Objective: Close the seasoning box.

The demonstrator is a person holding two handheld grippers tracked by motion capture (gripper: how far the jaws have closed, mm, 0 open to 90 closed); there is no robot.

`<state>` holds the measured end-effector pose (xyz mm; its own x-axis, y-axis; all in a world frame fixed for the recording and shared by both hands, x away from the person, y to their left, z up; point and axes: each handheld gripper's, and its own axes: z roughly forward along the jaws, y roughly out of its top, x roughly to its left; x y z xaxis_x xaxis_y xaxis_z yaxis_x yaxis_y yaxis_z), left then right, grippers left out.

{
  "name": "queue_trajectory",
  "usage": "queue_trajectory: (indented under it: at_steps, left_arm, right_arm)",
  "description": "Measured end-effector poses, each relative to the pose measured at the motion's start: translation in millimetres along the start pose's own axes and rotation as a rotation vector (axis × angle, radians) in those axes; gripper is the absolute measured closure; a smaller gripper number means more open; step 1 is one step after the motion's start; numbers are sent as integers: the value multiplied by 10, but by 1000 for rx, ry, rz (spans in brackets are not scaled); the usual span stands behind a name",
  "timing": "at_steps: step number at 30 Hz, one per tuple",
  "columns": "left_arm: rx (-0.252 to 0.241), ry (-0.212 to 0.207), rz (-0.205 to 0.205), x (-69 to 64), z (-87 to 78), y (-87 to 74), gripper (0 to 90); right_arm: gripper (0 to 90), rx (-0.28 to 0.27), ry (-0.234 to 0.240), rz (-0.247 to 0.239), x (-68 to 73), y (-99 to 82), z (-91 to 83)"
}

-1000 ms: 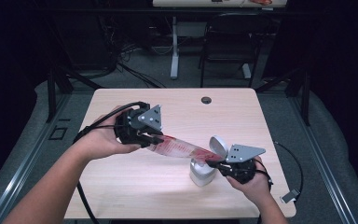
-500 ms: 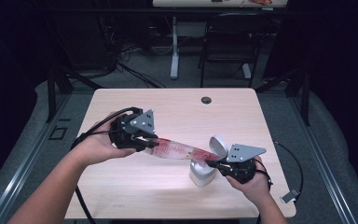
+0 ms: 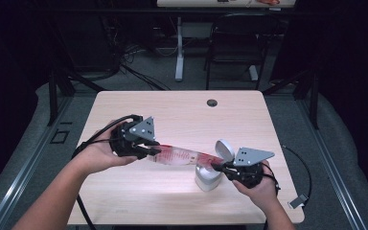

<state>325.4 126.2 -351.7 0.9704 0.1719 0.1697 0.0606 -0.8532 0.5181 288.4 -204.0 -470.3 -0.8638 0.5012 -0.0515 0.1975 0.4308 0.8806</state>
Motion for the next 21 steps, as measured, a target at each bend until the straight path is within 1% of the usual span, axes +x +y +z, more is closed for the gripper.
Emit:
queue_trajectory:
  at_steps: [6, 10, 11, 13, 16, 19, 20, 21]
  left_arm:
    - [-16, -7, -15, 0, 30, -83, 769]
    - [-35, 0, -30, -8, 50, -147, 769]
    - [-34, -6, -30, -6, 48, -159, 769]
    - [-41, 1, -35, -17, 57, -185, 769]
    - [-47, -3, -36, -28, 69, -220, 768]
    - [-64, 1, -45, -35, 89, -262, 768]
    - [-65, -5, -48, -34, 92, -274, 769]
    - [-78, 5, -54, -42, 103, -290, 769]
  right_arm:
    - [900, -3, 0, -1, 0, 7, -3]
    - [900, -10, 5, 0, 5, 14, -1]
    - [900, -11, 6, 0, 7, 17, 0]
    - [900, -13, 3, -2, 11, 23, 0]
    - [900, -14, 5, -2, 11, 30, -1]
    - [900, -16, 4, -2, 5, 34, -2]
    - [900, -17, 3, -2, 6, 35, -3]
    - [900, -19, 3, -2, 5, 36, -5]
